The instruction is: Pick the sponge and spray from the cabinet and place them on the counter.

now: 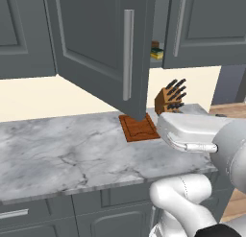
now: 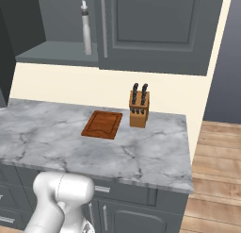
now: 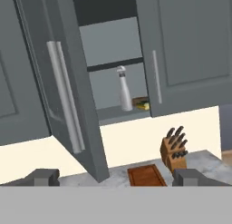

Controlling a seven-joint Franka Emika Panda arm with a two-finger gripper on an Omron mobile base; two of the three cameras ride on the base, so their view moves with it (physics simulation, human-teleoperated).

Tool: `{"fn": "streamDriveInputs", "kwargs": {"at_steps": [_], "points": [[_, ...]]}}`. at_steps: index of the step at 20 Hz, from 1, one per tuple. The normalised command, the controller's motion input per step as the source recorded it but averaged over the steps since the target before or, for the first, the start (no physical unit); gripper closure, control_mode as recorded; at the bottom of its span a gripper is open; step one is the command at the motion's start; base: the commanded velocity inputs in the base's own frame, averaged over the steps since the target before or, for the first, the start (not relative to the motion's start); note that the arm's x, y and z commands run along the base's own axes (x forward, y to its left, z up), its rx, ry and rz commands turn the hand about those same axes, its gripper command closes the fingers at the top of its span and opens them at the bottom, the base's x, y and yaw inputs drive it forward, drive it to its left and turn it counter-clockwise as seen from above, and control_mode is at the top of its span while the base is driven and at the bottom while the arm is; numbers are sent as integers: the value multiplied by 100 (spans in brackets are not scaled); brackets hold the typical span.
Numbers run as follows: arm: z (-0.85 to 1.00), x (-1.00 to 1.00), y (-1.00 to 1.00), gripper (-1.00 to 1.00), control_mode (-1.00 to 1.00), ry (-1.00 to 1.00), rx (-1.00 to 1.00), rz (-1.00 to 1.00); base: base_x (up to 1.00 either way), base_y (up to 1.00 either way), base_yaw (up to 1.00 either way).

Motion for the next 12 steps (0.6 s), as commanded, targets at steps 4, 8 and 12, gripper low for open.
{"fn": "streamDriveInputs", "kwargs": {"at_steps": [4,8,12], "points": [[0,-49,-67,-100,-100,2,22,9,0,0,0],[7,-30,-60,-100,-100,2,25,11,0,0,0],[18,-7,-51,-100,-100,0,25,13,0,0,0]]}}
